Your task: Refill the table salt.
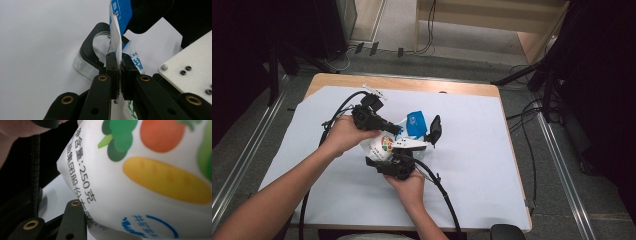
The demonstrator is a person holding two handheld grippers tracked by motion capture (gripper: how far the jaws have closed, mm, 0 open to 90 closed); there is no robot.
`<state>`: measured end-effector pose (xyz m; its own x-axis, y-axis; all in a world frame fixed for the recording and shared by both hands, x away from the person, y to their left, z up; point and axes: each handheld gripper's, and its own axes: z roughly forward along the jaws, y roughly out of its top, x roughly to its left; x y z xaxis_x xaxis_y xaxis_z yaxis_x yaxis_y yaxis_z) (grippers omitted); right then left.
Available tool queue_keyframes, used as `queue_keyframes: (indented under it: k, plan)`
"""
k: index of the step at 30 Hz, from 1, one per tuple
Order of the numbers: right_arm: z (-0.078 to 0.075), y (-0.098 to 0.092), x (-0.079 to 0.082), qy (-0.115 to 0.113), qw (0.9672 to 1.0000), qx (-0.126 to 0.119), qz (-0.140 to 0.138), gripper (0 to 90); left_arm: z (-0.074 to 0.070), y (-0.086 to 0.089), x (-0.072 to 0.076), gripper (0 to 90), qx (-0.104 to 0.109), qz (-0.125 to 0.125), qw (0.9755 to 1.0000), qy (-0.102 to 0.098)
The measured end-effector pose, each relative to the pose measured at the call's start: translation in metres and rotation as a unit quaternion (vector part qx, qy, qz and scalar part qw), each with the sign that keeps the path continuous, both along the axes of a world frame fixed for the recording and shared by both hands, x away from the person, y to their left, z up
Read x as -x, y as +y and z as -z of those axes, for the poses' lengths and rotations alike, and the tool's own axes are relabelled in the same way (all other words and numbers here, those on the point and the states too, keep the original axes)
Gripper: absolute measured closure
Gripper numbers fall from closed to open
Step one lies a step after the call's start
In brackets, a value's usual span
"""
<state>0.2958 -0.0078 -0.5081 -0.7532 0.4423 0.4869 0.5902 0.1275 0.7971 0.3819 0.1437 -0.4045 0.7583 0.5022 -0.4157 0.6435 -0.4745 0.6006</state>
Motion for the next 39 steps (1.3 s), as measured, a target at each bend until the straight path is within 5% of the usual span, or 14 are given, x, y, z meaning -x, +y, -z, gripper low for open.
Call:
queue_keyframes:
  k: [17,39]
  plan:
    - [-0.0009,-0.0002,-0.0019,0.019,0.9989,-0.041,-0.01,62.6,-0.0002,0.0037,0.0002,86.4,0.01,0.0,1.0,-0.002]
    - [-0.0027,0.0004,-0.0024,0.012,0.9994,-0.028,-0.018,62.9,-0.0012,0.0032,0.0014,87.3,0.002,-0.001,1.0,-0.002]
